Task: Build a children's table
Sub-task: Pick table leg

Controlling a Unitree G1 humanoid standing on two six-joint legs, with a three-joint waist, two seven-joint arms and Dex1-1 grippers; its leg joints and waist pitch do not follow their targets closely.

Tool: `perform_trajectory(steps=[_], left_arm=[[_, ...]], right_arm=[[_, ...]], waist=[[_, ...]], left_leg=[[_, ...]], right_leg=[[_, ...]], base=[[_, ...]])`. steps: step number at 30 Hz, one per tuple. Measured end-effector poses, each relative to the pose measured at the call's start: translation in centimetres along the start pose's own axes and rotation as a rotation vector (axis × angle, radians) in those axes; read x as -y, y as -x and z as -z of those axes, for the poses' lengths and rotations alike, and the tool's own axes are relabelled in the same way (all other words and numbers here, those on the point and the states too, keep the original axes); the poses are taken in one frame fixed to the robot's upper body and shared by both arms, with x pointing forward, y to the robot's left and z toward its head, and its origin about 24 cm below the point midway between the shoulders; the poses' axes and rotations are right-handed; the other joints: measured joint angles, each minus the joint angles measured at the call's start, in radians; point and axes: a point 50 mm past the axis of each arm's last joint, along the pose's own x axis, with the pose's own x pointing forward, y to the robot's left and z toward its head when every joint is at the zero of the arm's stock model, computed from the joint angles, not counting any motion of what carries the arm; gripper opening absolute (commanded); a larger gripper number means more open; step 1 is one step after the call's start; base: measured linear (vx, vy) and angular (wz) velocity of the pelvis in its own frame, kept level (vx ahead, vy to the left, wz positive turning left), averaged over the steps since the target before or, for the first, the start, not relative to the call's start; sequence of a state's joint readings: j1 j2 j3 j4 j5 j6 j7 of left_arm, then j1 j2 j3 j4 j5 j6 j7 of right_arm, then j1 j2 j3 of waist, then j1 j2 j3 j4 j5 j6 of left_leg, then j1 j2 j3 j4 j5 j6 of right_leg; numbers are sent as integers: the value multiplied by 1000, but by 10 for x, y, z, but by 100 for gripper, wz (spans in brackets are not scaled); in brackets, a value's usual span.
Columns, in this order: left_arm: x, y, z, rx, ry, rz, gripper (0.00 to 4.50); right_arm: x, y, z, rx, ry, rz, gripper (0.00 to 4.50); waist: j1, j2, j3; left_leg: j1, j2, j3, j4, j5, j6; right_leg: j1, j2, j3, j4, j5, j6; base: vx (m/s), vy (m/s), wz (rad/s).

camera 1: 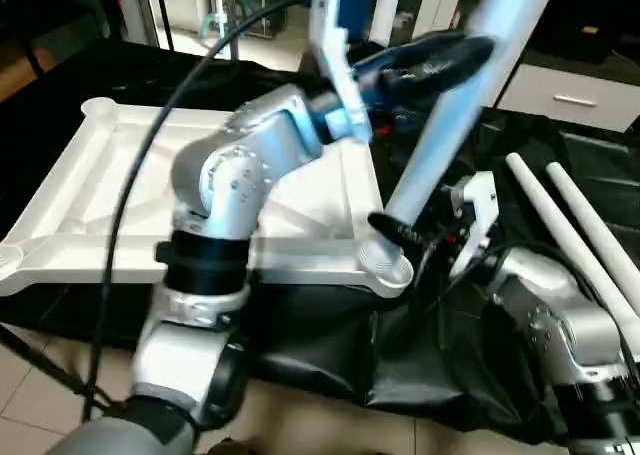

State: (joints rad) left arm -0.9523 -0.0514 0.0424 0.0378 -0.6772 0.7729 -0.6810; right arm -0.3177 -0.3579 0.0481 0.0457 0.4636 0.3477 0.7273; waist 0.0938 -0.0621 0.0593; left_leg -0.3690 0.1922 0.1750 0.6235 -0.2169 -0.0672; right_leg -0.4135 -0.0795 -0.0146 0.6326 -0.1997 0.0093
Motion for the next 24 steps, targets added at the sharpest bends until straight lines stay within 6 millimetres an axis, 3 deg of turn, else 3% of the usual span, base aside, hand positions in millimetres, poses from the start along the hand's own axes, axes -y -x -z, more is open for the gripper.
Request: perform_trajectory(steps=[6,11,15,19,21,24], left_arm=[[18,-17,12,-49,33,99,230],[12,-15,10,-38,13,43,230],[-7,10,-8,29,-10,-43,230],[-6,40,-35,100,-44,2,230],[2,54,-35,65,-68,63,230],[1,71,-21,-26,-62,76,230]], right_arm=[[1,1,6,-26,-11,12,184],[1,1,6,-30,-6,17,183],[3,1,4,-5,-27,35,183],[14,8,-7,66,-75,85,183],[21,9,-16,109,-94,102,183],[26,10,-25,140,-90,111,183]], waist=[[-3,1,0],[-9,1,0],[-12,3,0],[-7,3,0],[-5,3,0],[-2,3,0]], left_leg=[[0,0,0,0,0,0],[1,0,-1,0,1,-1],[1,1,-1,0,3,-1],[1,1,-1,0,3,-1],[1,0,0,0,3,-1],[1,0,0,0,4,-1]], right_leg=[[0,0,0,0,1,0],[0,1,0,0,2,0],[0,1,0,0,4,0],[0,2,0,-1,5,-1],[0,1,1,-1,5,-1],[1,1,0,-1,5,-1]], base=[[0,0,0],[0,0,0],[0,0,0],[0,0,0],[0,0,0],[0,0,0]])
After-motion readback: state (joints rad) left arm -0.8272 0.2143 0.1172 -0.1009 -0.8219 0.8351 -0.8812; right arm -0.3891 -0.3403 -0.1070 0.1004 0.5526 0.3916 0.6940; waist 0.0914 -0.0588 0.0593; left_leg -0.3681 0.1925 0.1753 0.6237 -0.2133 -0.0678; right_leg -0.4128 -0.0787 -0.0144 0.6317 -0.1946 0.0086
